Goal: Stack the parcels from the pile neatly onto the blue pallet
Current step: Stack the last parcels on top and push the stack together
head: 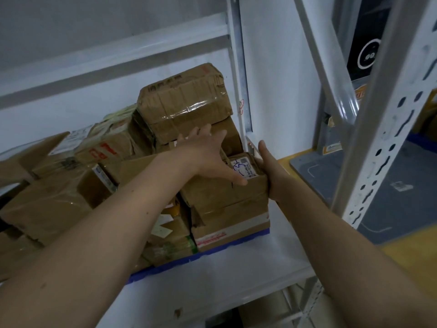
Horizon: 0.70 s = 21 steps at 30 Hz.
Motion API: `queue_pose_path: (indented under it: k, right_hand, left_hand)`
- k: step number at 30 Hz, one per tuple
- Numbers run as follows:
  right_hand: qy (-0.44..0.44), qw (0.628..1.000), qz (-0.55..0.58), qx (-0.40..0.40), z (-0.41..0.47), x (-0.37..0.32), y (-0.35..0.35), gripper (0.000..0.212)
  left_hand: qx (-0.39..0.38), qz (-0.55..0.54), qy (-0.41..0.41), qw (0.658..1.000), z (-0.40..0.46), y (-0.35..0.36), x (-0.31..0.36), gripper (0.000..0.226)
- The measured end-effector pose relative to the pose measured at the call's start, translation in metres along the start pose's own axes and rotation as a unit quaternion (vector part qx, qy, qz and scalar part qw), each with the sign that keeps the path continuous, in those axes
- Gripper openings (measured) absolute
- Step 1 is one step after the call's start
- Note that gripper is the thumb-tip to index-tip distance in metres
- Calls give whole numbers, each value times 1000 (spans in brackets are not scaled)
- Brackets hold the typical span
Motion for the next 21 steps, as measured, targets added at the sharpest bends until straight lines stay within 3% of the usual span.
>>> queue_pose_path:
  k: [7,18,21]
  right_hand:
    - [7,1000,4,-28,6,19,4,62]
    - [21,996,-89,-19,6,22,15,71]
    - [-20,992,-121,43,15,13,6,84]
  left_hand:
    - [-26,15,3,1000,8,-1,-5,130]
    - [-23,-2,-4,1000,9,-1,-9,125]
    - [29,-95,0,995,9,-12,-5,126]
Point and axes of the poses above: each hand's wrist, its own z-axis towards the middle knuckle, its own y-axis out of the palm, x = y × z, the point moved 4 cm from there along z, towards the middle knuckle, and after that the axes turned 15 degrees about -y, right-handed, at the moved point
